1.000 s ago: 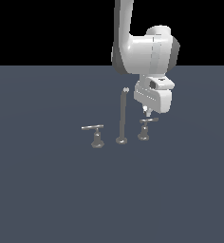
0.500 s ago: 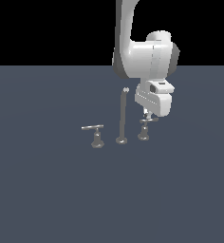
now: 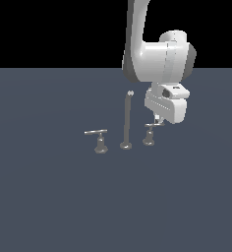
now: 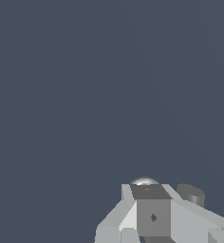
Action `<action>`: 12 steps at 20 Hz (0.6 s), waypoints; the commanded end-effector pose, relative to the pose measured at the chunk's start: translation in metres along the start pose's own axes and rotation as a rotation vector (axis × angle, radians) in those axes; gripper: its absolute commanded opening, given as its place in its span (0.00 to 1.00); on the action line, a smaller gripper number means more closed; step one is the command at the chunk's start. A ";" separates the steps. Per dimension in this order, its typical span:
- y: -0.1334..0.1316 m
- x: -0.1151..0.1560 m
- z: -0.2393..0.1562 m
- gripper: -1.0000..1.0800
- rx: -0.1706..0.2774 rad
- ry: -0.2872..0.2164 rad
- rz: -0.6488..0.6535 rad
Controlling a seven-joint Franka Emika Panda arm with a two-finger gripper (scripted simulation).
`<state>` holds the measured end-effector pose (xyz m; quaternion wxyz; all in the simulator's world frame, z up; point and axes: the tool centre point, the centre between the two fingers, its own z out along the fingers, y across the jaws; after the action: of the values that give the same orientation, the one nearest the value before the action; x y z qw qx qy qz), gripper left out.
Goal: Turn on the faucet by rotating a designated handle.
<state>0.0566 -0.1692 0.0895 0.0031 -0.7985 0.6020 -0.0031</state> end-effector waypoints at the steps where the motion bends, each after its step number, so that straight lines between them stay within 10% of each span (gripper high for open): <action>1: 0.006 -0.001 0.000 0.00 -0.003 -0.001 0.001; 12: 0.044 -0.002 0.000 0.00 -0.008 -0.001 0.008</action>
<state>0.0285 -0.1748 0.0894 0.0048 -0.7991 0.6011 -0.0092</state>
